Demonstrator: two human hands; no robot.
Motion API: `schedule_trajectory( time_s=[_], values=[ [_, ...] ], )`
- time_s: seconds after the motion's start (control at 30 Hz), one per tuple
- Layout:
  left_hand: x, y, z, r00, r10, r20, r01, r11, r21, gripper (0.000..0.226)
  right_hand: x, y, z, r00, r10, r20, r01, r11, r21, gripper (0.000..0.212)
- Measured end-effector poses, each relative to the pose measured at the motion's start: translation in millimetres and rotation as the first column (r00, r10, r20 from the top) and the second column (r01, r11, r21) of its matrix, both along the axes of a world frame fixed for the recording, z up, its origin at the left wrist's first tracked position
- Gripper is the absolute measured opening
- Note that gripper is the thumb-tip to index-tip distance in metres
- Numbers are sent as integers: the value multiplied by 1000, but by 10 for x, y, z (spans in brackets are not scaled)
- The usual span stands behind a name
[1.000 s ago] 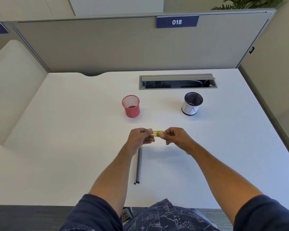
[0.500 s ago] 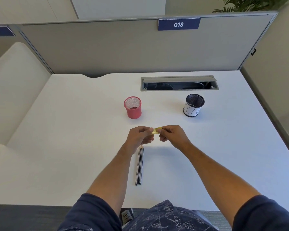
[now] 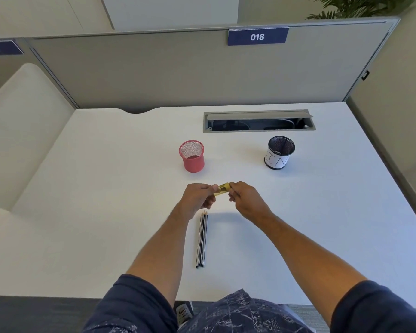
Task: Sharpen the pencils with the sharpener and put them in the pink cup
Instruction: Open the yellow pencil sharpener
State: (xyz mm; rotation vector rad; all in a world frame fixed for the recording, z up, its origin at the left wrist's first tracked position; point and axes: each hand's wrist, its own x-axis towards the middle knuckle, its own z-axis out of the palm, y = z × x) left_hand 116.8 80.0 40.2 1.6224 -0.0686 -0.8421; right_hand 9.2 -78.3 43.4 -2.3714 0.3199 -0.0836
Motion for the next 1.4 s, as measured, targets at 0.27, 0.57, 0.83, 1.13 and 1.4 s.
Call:
schedule_trajectory(
  time_s=[0.27,0.57,0.83,1.13,1.4],
  values=[
    [73,68,-5,1000,-6,-28,6,1000,26,25,-23,128,-11,997,72,-2,-69,948,-312,39],
    [78,90,17,998,2,-70,-1,1000,12,35,-11,141,1,994,104,43,-91,965,-247,32],
    [71,92,-21,998,3,-59,0,999,41,29,32,124,-40,999,34,-1,-34,992,-118,25],
    [50,194,22,996,-79,-50,80,997,20,19,8,-62,70,992,-25,-123,110,646,755,21],
    [38,210,113,991,-117,-71,117,993,-4,18,-9,-90,80,993,-78,-83,113,609,785,21]
  ],
)
